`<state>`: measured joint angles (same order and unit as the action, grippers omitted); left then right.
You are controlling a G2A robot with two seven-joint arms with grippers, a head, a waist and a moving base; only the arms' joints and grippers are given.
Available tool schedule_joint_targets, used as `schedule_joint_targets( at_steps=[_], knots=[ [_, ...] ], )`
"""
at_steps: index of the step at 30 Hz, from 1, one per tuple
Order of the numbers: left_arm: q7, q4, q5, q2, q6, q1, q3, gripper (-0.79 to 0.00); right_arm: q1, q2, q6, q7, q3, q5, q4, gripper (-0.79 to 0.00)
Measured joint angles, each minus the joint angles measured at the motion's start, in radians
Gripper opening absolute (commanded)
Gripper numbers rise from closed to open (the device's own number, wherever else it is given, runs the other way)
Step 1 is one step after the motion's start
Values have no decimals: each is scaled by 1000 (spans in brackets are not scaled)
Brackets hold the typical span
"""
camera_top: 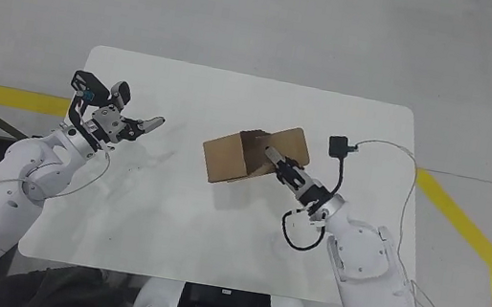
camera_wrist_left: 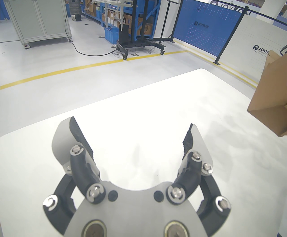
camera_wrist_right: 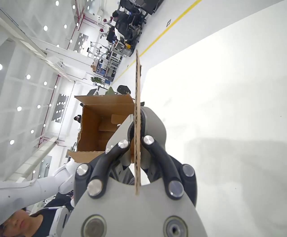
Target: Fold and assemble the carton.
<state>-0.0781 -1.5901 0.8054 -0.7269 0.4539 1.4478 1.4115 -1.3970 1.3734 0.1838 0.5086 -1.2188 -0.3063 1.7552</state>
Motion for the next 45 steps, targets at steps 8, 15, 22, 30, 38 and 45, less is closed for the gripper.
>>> schedule_joint_targets(
  at_steps=[8, 15, 22, 30, 38, 45],
  knots=[
    [0, 0, 0, 0, 0, 0, 0, 0, 1, 0, -1, -3, 2, -6, 1, -785],
    [0, 0, 0, 0, 0, 0, 0, 0, 1, 0, -1, -3, 2, -6, 1, -785],
    [-4, -7, 0, -2, -4, -1, 0, 0, 2, 2, 1, -11, 13, 29, -2, -785],
    [-24, 7, 70, -3, 205, -42, 16, 0, 46, 15, -16, -111, 11, 231, -76, -785],
    [20, -40, 184, 2, 430, -72, 10, 0, 41, 21, 38, -132, -5, 439, -133, -785],
    [-15, -106, 220, -2, 524, -76, -6, 0, -2, 23, 57, -193, -7, 482, -120, -785]
  ],
)
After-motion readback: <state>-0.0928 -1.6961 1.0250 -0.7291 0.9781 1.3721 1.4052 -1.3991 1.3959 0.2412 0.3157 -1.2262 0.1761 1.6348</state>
